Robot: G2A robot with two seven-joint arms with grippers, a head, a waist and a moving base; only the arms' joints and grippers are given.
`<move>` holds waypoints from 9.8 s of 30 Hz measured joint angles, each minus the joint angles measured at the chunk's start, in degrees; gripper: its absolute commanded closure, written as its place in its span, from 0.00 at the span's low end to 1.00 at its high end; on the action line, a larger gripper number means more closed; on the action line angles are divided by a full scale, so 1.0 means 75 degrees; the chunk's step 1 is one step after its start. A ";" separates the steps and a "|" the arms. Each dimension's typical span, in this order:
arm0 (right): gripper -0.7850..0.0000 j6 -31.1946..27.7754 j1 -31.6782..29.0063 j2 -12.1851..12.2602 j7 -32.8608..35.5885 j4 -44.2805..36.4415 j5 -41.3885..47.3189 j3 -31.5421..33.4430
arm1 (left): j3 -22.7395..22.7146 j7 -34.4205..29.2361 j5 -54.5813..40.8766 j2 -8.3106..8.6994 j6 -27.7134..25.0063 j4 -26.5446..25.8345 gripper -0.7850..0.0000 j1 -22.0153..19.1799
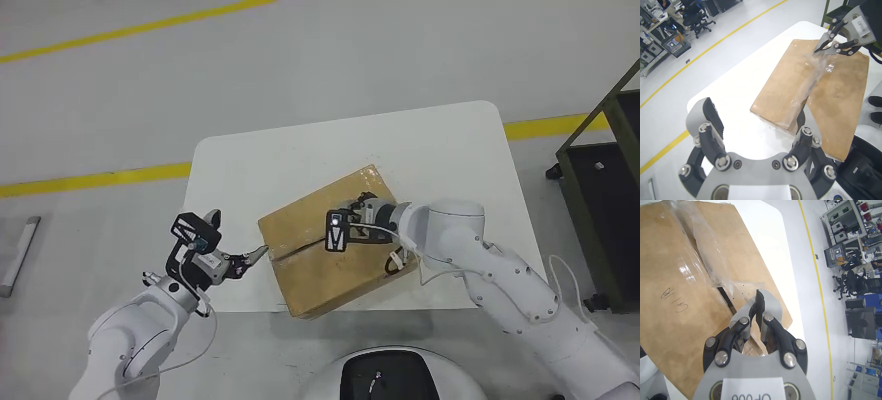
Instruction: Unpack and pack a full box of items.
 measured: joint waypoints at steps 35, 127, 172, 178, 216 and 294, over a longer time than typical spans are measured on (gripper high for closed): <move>1.00 0.0342 -0.0457 0.0036 0.0576 -0.0495 0.0026 0.0206 | 0.1793 0.0334 0.2455 -0.0159 -0.0111 0.0504 1.00 -0.0556; 0.00 0.1055 -0.2317 0.0476 -0.1163 -0.1880 0.3614 0.3904 | 0.2083 0.0080 0.2752 -0.0381 -0.0693 0.0440 0.00 -0.0838; 1.00 0.2149 -0.2315 0.0508 -0.2048 0.1751 0.5327 0.3136 | 0.0969 0.0413 0.1926 -0.0377 0.0075 0.0259 0.00 -0.0462; 1.00 0.1414 -0.2412 0.0548 -0.1411 0.1794 0.5693 0.2914 | 0.0969 0.0414 0.1926 -0.0377 0.0075 0.0259 0.00 -0.0462; 0.18 -0.1181 0.0675 0.1407 0.2284 0.1581 0.8363 0.1246 | 0.0714 0.0616 0.1886 -0.0409 0.0571 0.0185 0.00 -0.0316; 1.00 -0.0001 0.4668 0.1776 0.3463 0.2609 1.2109 -0.4451 | 0.0715 0.0614 0.1886 -0.0409 0.0570 0.0186 0.00 -0.0316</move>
